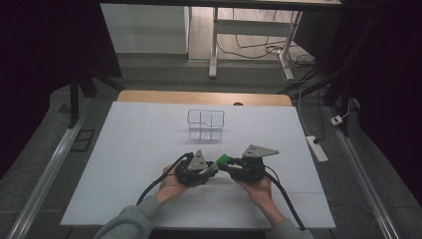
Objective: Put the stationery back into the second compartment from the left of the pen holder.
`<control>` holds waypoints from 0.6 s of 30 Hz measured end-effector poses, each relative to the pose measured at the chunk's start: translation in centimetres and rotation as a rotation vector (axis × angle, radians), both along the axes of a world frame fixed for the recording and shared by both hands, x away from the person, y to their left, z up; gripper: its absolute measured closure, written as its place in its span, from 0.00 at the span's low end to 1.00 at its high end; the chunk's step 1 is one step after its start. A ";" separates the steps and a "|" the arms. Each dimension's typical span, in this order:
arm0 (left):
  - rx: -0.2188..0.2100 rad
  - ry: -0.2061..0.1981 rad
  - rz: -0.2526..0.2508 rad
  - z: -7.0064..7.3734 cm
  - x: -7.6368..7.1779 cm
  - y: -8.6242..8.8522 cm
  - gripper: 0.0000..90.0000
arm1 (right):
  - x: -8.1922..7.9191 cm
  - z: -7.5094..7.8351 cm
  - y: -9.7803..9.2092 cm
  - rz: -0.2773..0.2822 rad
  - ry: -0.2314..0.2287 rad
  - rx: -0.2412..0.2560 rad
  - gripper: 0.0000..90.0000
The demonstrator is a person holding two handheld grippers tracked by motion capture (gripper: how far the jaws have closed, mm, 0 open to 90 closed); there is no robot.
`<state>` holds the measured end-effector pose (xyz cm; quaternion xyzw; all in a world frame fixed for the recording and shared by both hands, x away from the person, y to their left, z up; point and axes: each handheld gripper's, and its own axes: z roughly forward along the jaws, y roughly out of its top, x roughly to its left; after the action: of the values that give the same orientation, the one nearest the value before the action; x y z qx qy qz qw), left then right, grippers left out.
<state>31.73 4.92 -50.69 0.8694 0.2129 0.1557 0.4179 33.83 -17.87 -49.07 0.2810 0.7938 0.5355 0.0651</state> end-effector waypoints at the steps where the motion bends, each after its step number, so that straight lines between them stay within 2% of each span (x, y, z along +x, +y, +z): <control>1: -0.003 0.000 0.001 0.0 0.0 0.0 0.73 | 0.0 0.0 0.0 0.005 0.000 0.006 0.75; 5: -0.007 -0.003 0.009 0.0 -0.1 -0.1 0.72 | -0.1 0.2 0.0 0.032 -0.006 0.034 0.82; 8: -0.022 0.003 0.018 0.1 0.0 0.1 0.70 | -0.2 0.4 0.0 0.026 -0.035 0.028 0.83; 13: -0.042 0.032 0.058 0.6 0.1 1.3 0.59 | -0.2 1.0 -0.7 0.011 -0.056 0.055 0.83; 18: -0.043 0.073 0.098 0.9 -0.5 3.6 0.47 | -0.2 1.7 -1.3 -0.005 -0.079 0.062 0.83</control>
<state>31.23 8.50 -49.78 0.8540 0.2736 0.1394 0.4201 33.65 -19.16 -47.40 0.2632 0.7731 0.5702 0.0891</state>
